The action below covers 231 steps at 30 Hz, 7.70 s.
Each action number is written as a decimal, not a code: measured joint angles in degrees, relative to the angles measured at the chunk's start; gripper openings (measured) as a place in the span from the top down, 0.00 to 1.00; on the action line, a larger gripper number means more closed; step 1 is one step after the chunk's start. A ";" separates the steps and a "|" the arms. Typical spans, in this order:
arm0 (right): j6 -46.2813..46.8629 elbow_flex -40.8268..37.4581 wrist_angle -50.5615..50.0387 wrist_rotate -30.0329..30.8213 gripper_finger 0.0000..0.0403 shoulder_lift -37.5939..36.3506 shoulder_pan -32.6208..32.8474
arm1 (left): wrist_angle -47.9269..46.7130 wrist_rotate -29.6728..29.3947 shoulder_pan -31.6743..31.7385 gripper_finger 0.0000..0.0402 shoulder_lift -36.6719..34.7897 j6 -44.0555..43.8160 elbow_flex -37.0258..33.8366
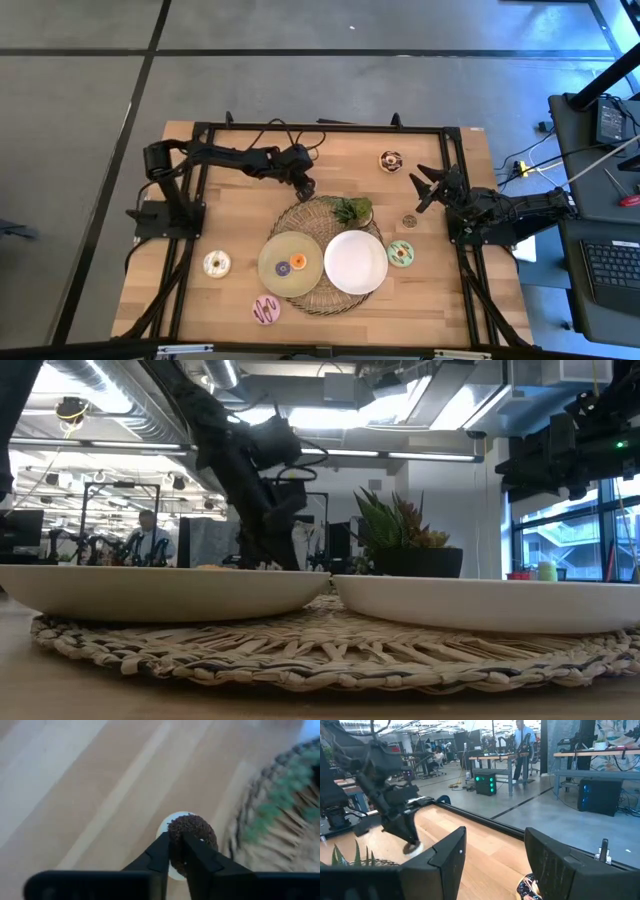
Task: Pick & Place donuts
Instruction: Put the small black donut on the brown plate, then put the large green donut on the white plate
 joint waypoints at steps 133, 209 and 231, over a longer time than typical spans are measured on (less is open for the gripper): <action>4.59 35.58 -29.56 -18.68 0.50 41.34 0.04 | 7.06 11.04 -14.78 0.59 -22.87 20.25 -4.89; 40.93 45.00 -52.40 -46.62 0.96 74.60 10.95 | 24.01 5.90 -24.55 0.60 -24.43 -3.85 -12.85; 37.79 53.55 -27.07 -34.58 0.92 87.71 10.95 | 23.29 5.87 -24.55 0.60 -24.41 -3.72 -12.85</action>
